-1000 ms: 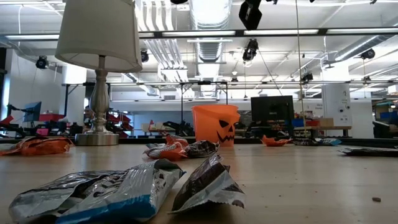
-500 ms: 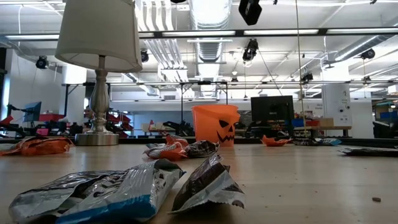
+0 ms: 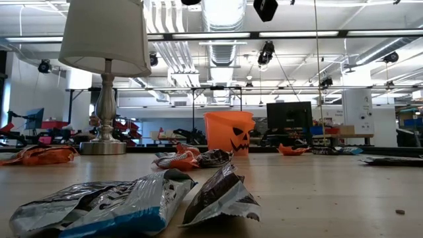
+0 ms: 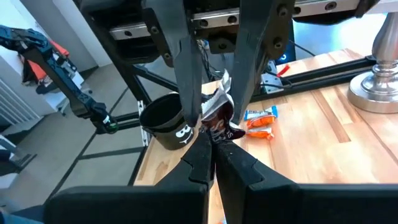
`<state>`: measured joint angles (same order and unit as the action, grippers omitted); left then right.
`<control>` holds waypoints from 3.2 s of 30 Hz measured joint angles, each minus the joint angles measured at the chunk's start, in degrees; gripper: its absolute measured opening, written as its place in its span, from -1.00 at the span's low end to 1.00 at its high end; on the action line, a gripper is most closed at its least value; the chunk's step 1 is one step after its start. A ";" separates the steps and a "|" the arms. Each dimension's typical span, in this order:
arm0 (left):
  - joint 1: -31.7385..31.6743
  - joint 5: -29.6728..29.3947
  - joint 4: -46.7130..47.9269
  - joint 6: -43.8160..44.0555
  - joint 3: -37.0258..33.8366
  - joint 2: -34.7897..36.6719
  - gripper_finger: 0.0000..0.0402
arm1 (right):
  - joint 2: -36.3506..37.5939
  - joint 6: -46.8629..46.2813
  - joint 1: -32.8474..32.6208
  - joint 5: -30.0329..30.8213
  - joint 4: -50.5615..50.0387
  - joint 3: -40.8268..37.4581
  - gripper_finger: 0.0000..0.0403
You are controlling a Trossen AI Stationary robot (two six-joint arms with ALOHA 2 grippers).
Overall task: Organize candy in baskets
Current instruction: Put the brown chocolate into the black bucket
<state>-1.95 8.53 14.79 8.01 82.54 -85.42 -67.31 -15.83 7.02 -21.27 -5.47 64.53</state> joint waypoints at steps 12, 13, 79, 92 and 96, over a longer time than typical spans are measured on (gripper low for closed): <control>-0.64 -0.54 -2.86 -2.95 -0.04 -0.20 -0.63 | -0.28 -0.11 0.05 0.59 0.70 0.07 -0.96; -0.64 -0.50 -2.75 -3.02 -0.04 -0.38 -0.64 | -0.27 -0.11 0.05 0.57 0.69 0.07 -0.96; 21.78 17.92 56.36 43.84 0.02 10.85 -1.00 | 3.48 2.86 0.25 0.39 -18.74 0.72 -0.31; 40.63 3.91 54.64 69.19 -0.27 11.32 -1.00 | 3.48 2.84 0.25 0.41 -18.71 0.72 -0.31; 46.06 2.78 54.16 78.59 -2.18 11.32 -1.00 | 3.48 2.84 0.25 0.41 -18.72 0.72 -0.31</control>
<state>44.10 11.31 68.95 86.60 80.37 -74.11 -63.83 -12.99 7.27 -20.86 -24.19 65.25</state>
